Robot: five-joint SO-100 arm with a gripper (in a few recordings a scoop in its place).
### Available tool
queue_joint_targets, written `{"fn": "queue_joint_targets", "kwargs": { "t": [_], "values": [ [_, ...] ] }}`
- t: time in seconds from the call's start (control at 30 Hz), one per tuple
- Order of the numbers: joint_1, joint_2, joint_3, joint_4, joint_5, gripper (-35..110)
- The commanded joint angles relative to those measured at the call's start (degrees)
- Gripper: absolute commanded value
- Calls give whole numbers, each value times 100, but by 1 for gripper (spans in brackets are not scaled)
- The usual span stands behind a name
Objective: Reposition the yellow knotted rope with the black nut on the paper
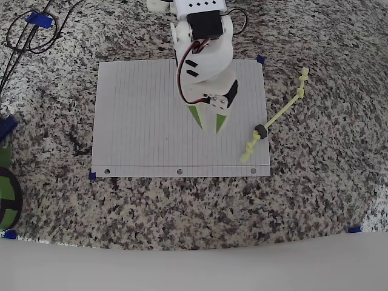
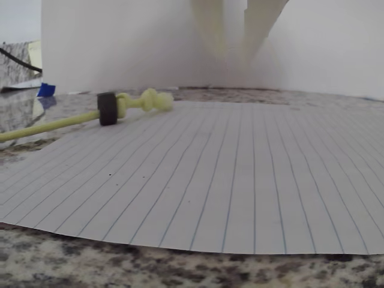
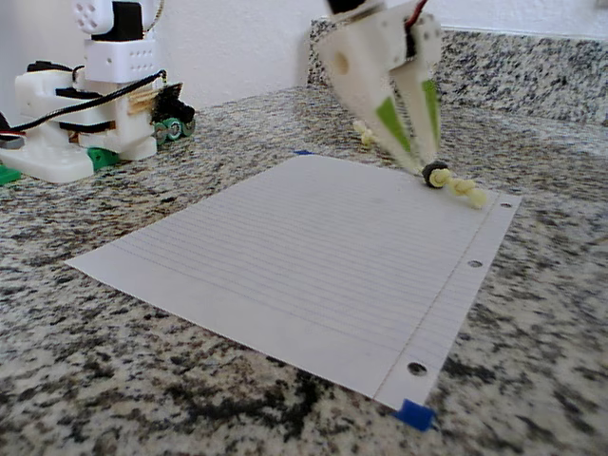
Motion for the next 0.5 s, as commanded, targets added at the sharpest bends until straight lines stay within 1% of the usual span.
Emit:
{"fn": "queue_joint_targets", "kwargs": {
  "t": [0.0, 0.1, 0.27, 0.4, 0.47],
  "values": [
    [-132, 0, -360, -229, 149, 19],
    [-299, -53, -554, -299, 202, 19],
    [-677, -343, -580, -378, 747, 20],
    [-861, -686, -896, -475, 879, 20],
    [-905, -800, -1063, -492, 923, 27]
  ]
}}
